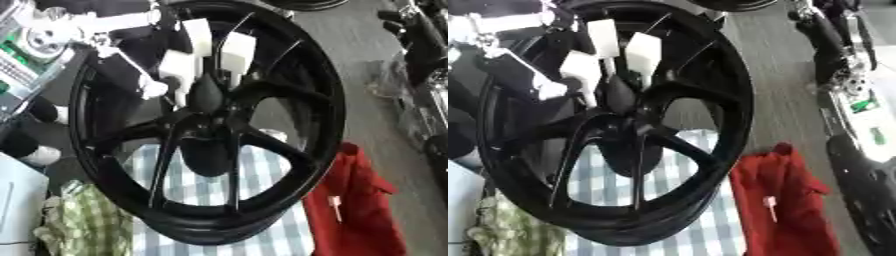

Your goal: Pull the pin out of the wheel hub.

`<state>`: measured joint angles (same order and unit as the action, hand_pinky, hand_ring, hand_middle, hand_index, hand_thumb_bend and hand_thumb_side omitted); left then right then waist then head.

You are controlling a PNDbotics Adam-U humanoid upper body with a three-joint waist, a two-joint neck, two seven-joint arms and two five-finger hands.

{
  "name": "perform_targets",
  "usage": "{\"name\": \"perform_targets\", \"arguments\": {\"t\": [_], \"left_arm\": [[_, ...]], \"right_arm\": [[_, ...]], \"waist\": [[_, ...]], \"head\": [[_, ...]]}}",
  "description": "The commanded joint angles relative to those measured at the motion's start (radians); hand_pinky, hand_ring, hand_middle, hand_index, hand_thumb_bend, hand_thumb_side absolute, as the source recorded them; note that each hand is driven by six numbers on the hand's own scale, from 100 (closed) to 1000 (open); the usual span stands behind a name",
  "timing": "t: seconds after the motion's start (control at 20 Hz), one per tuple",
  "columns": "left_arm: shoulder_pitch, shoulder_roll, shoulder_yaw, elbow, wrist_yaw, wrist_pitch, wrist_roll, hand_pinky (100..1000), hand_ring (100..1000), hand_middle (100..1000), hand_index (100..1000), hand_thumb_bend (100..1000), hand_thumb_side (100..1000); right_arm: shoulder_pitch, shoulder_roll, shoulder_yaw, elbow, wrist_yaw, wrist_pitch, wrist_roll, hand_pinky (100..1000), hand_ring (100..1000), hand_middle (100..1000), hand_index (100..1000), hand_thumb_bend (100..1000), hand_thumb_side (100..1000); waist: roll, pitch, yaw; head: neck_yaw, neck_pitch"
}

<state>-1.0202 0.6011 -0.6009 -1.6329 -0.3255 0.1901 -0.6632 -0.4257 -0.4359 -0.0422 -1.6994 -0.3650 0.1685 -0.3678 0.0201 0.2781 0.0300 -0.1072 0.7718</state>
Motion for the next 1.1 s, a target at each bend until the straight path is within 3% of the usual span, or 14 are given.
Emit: {"name": "perform_targets", "arguments": {"t": [0.05,0.4,1.1], "left_arm": [[-0.01,0.005,-0.001,0.004,-0.005,0.009,-0.002,606,606,747,734,271,123],[-0.005,0.006,-0.002,0.005,0.0,0.022,0.002,609,614,771,740,279,132],[-0.003,0.002,-0.007,0.008,-0.008,0.045,-0.005,560,547,694,738,283,136]], "right_arm": [[-0.01,-0.018,-0.008,-0.01,0.002,-0.002,0.001,881,728,773,787,389,454],[-0.011,-0.019,-0.007,-0.01,0.004,-0.002,0.003,881,728,773,787,386,455],[-0.01,-0.018,-0.008,-0.009,0.004,-0.003,0.007,881,729,773,787,377,459]], "waist": [[-0.005,-0.012,0.0],[-0.005,-0.011,0.002],[-0.006,-0.01,0.002]], "head": [[0.003,-0.002],[0.003,-0.002],[0.005,-0.002]]}}
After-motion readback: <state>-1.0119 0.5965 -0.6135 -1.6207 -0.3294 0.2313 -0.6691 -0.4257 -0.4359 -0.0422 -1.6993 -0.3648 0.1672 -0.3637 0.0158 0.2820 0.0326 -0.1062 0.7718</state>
